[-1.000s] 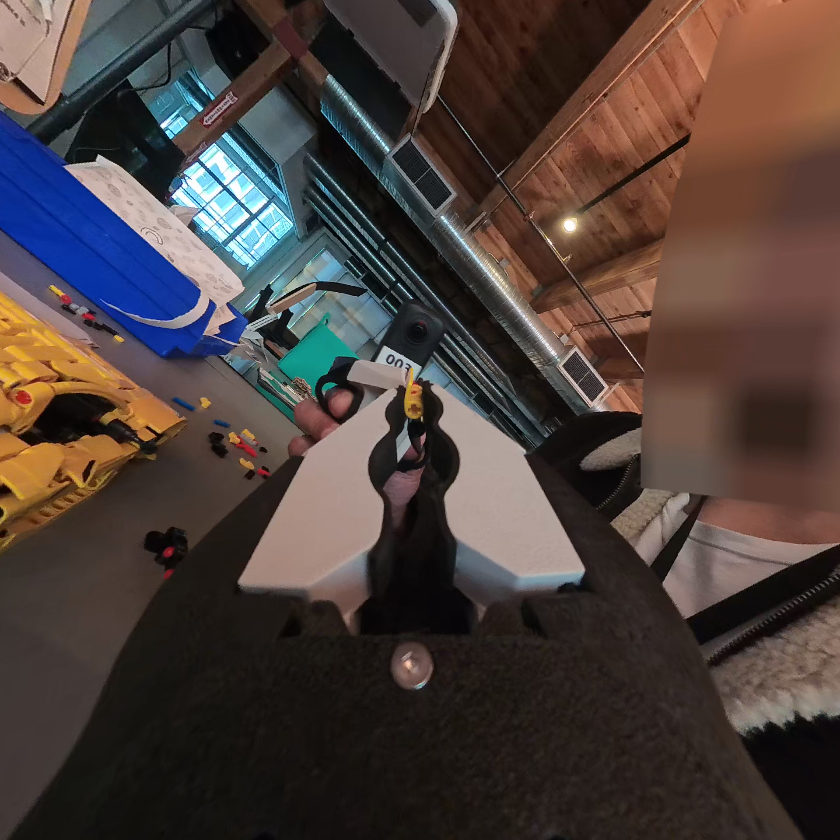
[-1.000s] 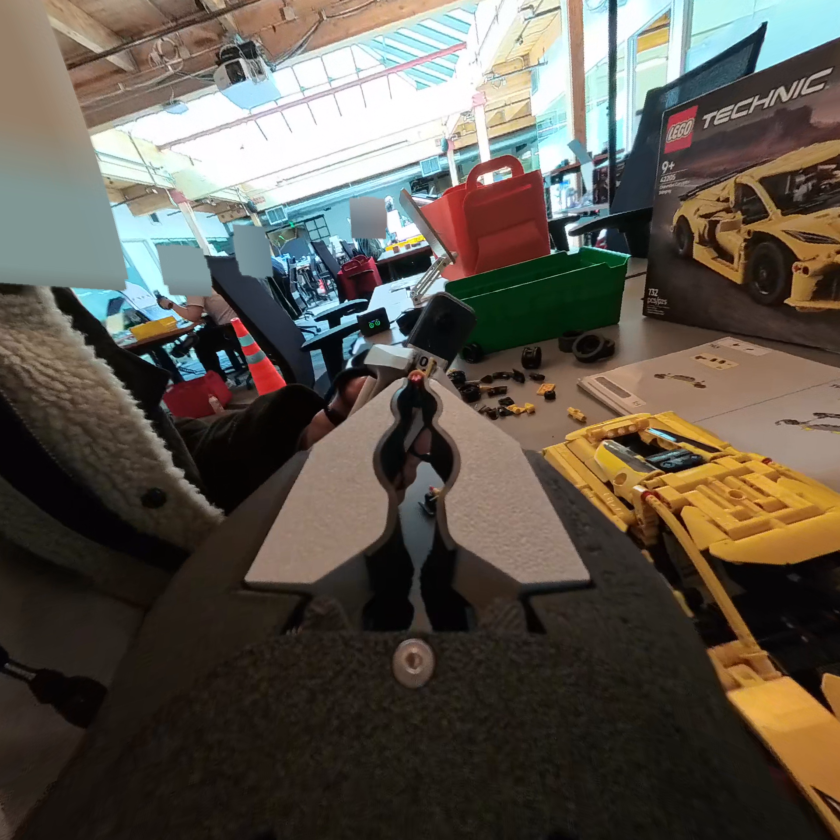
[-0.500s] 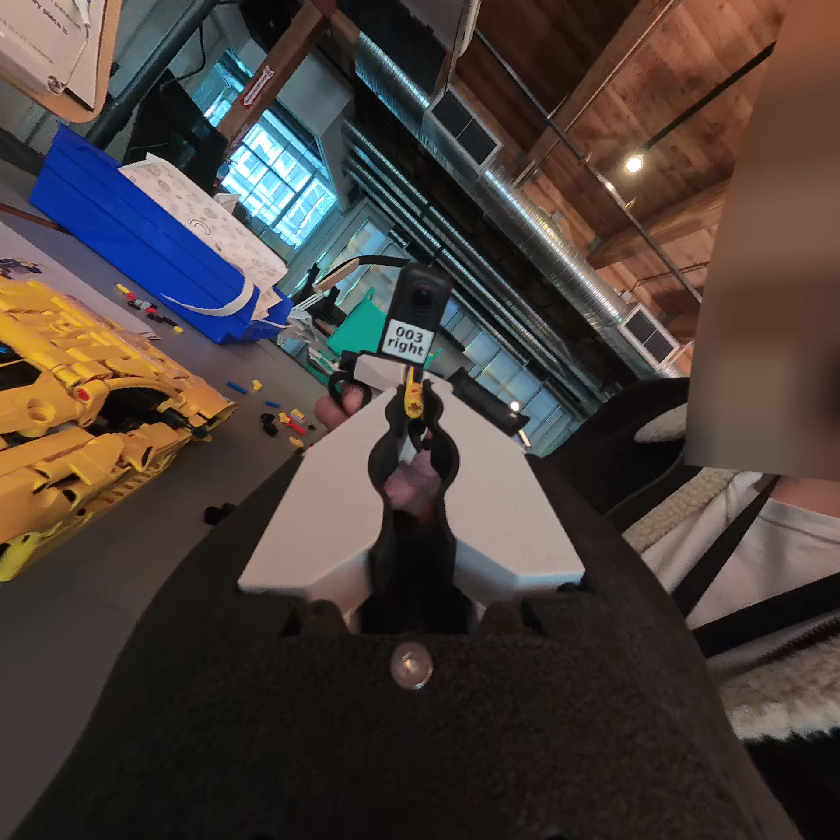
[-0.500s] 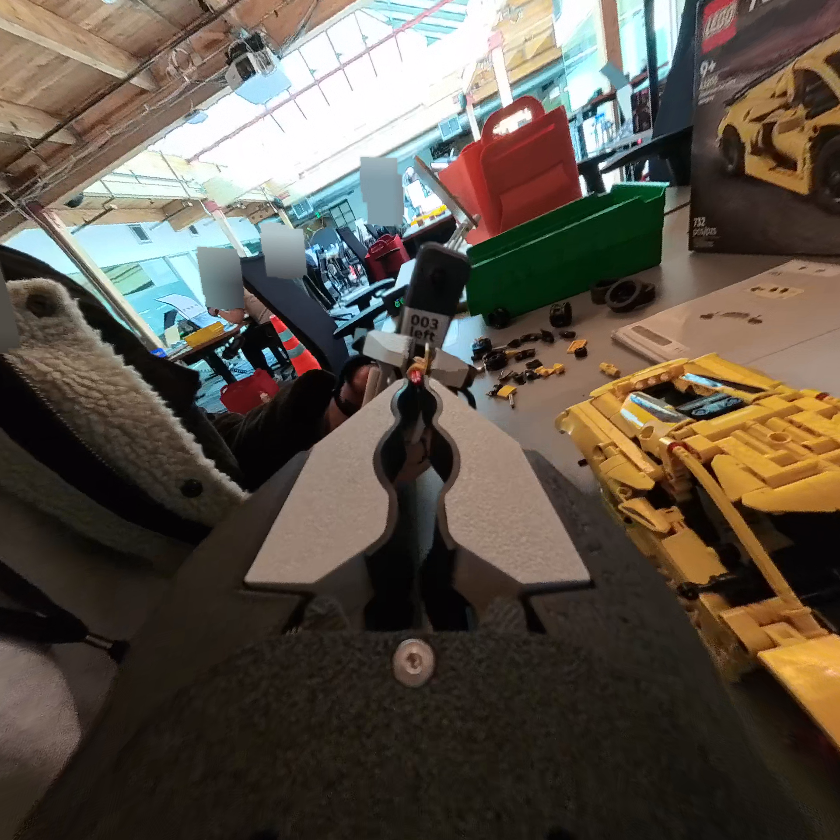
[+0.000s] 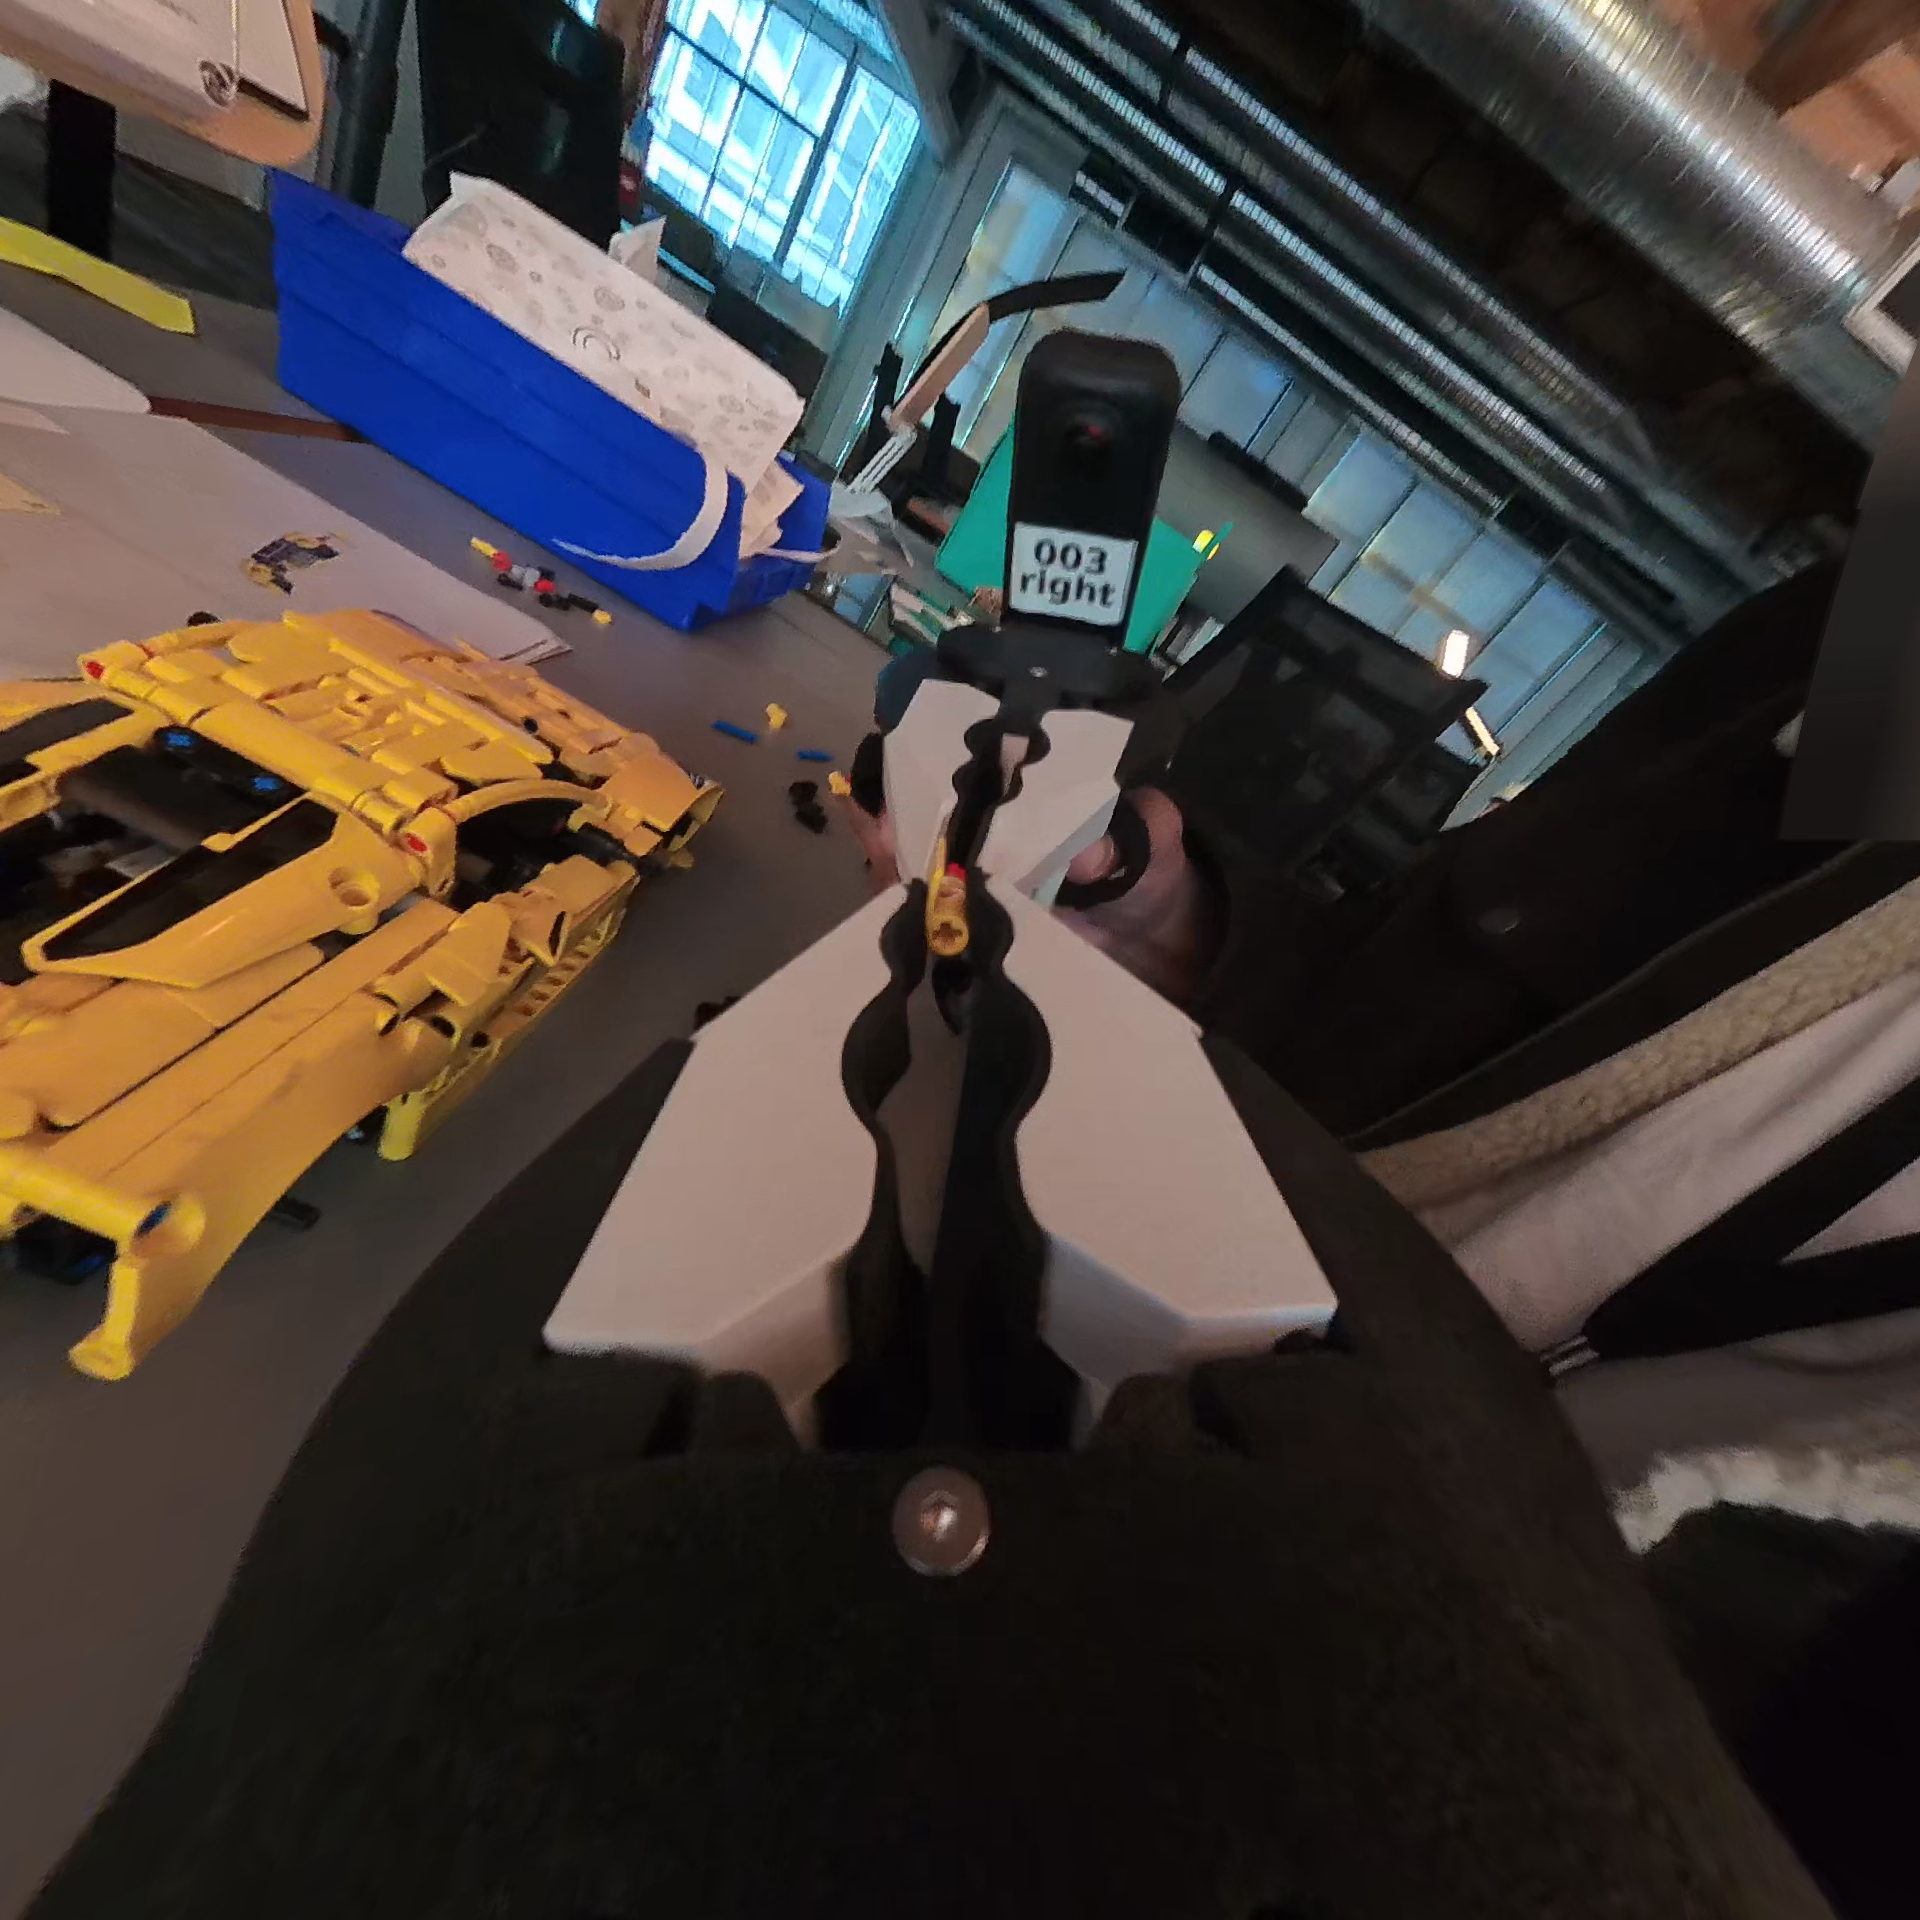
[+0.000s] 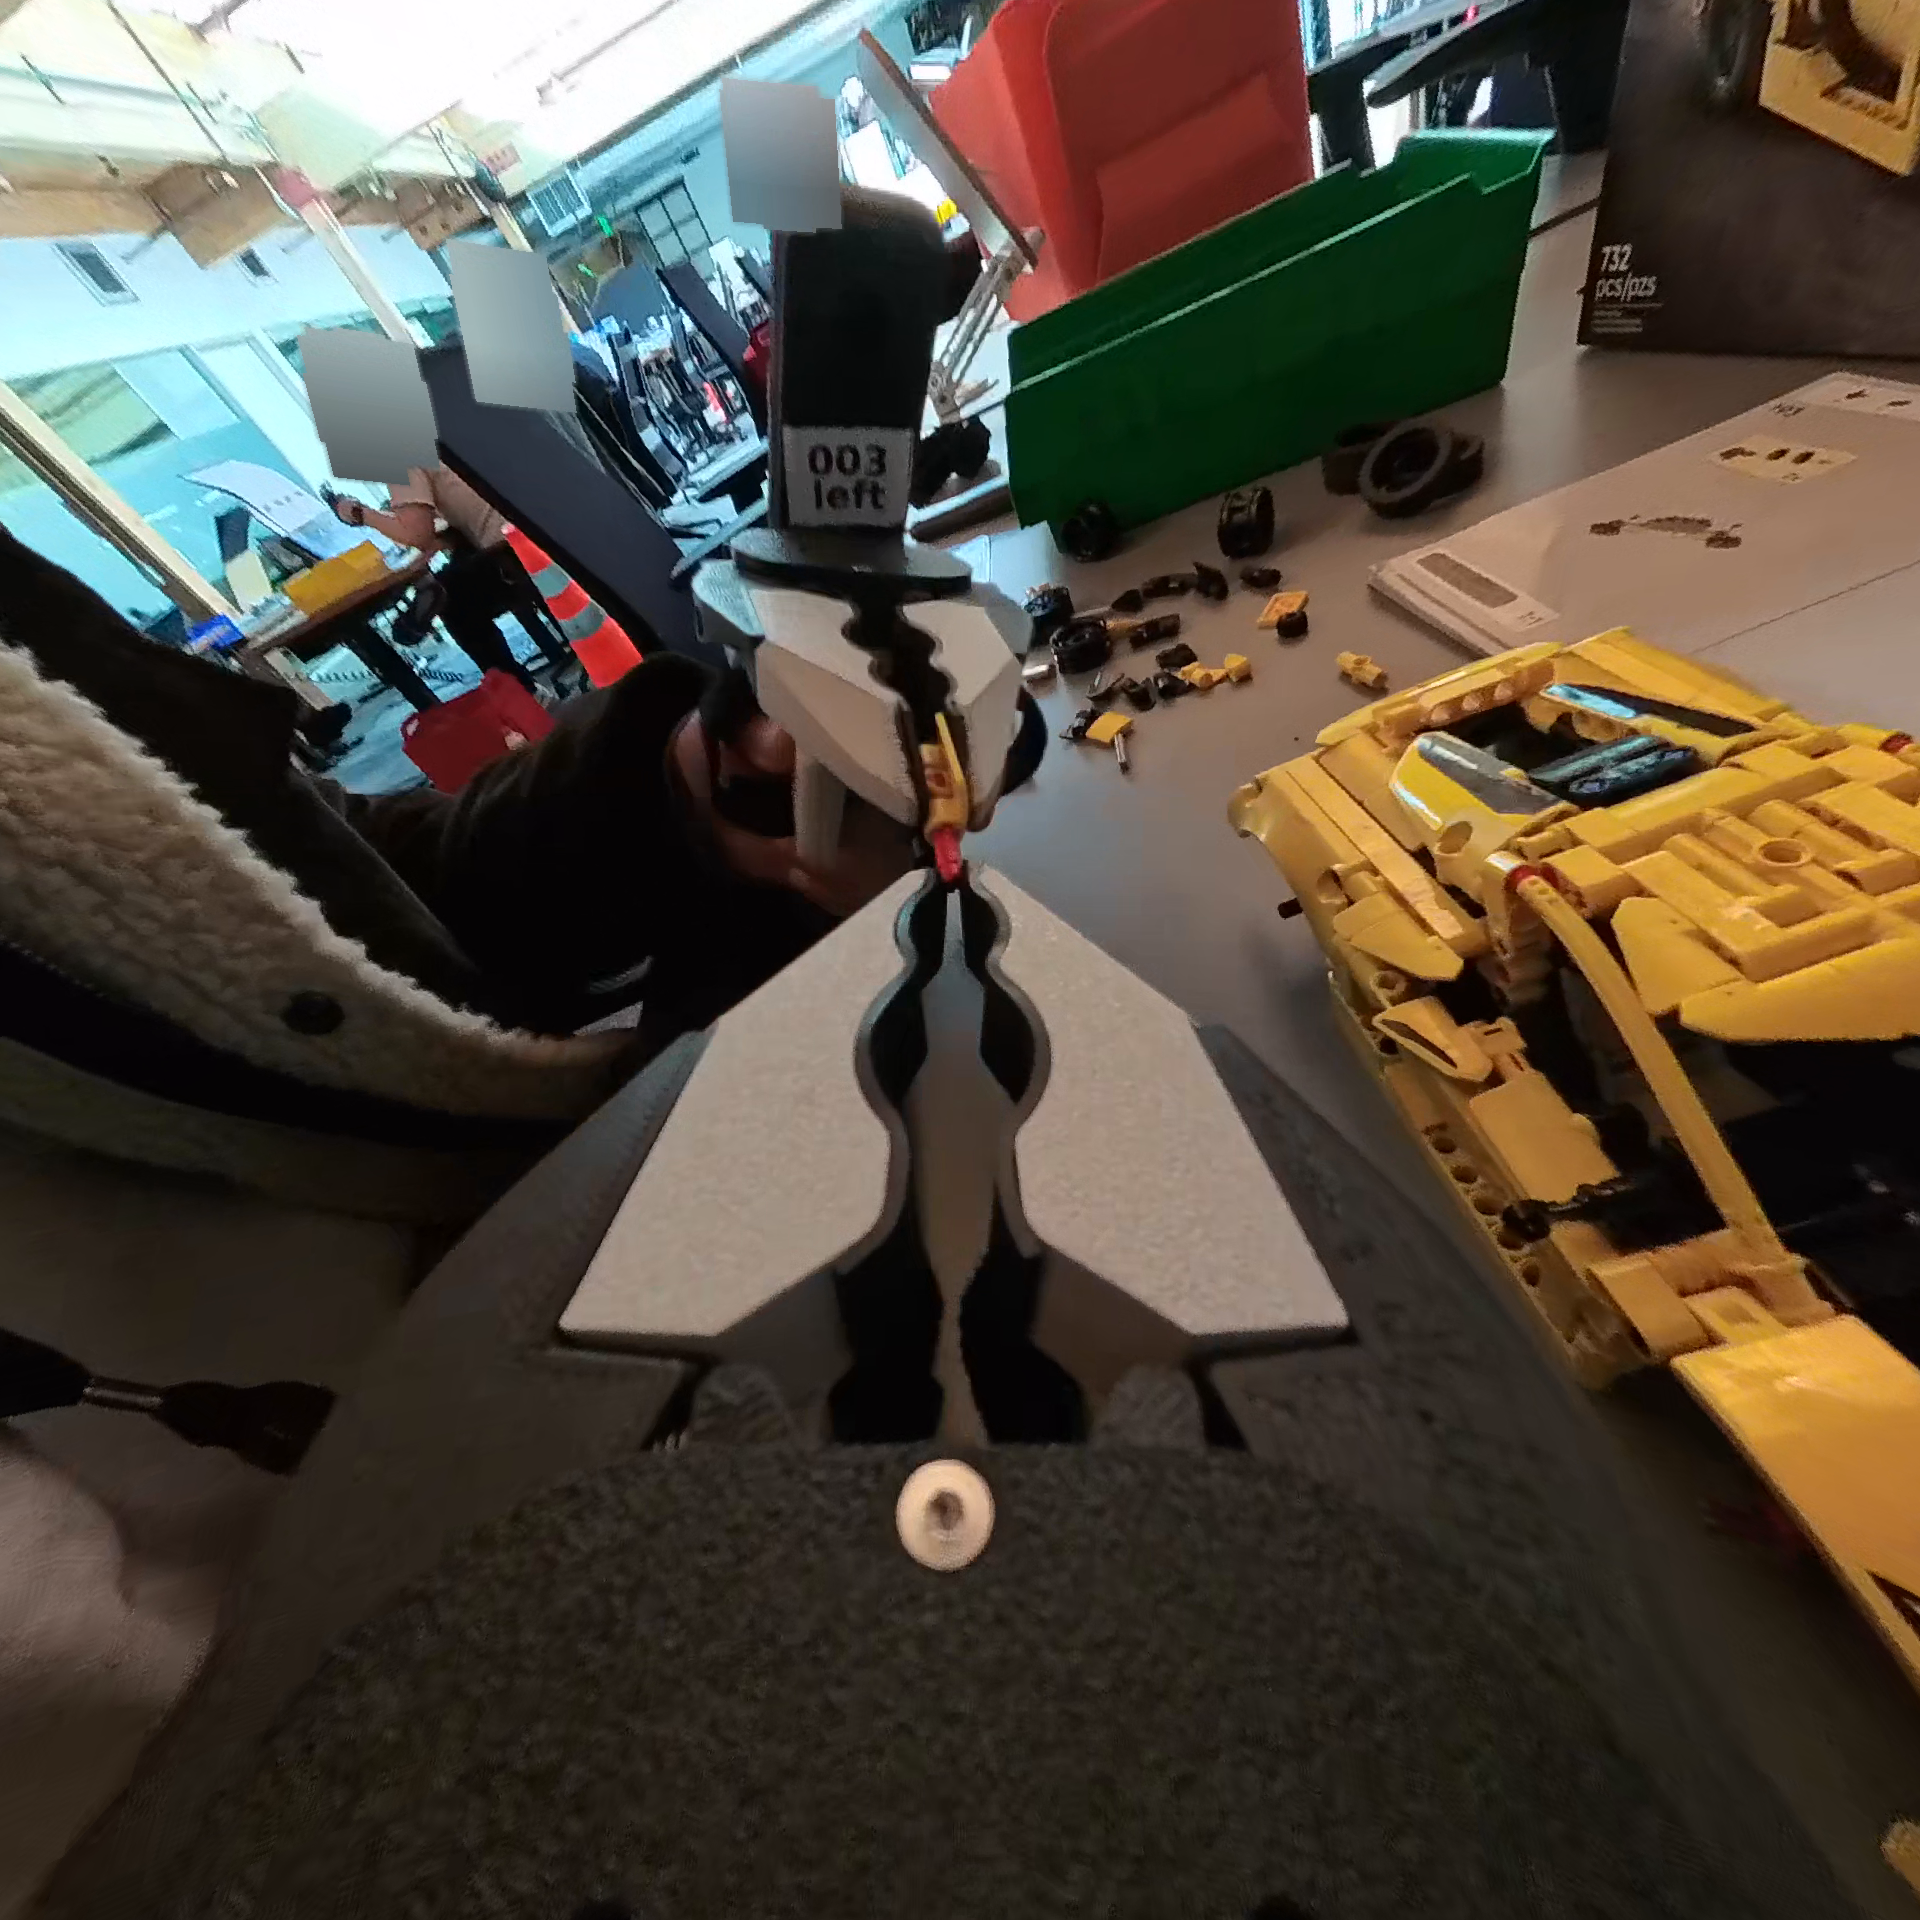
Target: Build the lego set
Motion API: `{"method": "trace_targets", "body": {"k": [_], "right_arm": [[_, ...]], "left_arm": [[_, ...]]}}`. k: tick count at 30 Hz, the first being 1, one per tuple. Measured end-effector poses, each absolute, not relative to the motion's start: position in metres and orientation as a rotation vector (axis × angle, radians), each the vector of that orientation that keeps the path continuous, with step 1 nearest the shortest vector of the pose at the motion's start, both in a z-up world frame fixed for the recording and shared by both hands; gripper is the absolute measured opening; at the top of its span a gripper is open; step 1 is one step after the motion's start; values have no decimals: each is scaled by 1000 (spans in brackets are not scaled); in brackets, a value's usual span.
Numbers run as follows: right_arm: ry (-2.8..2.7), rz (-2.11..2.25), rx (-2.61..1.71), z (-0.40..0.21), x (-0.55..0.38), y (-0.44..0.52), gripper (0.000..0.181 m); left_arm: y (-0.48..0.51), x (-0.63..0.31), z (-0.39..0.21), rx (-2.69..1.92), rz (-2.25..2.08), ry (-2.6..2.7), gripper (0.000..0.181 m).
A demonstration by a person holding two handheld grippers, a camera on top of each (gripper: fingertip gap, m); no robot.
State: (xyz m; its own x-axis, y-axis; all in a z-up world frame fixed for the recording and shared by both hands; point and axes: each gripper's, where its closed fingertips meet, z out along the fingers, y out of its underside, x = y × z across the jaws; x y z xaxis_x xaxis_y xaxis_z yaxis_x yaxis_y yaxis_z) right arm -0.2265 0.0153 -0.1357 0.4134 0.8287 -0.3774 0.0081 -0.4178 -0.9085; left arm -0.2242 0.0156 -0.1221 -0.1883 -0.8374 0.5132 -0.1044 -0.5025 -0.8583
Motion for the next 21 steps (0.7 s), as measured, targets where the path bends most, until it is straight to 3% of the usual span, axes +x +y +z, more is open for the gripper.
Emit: {"method": "trace_targets", "body": {"k": [21], "right_arm": [[-748,1135,-1790,-144,-229,12,1]], "left_arm": [[11,-226,-130,-1528,-1680,1179,6]]}}
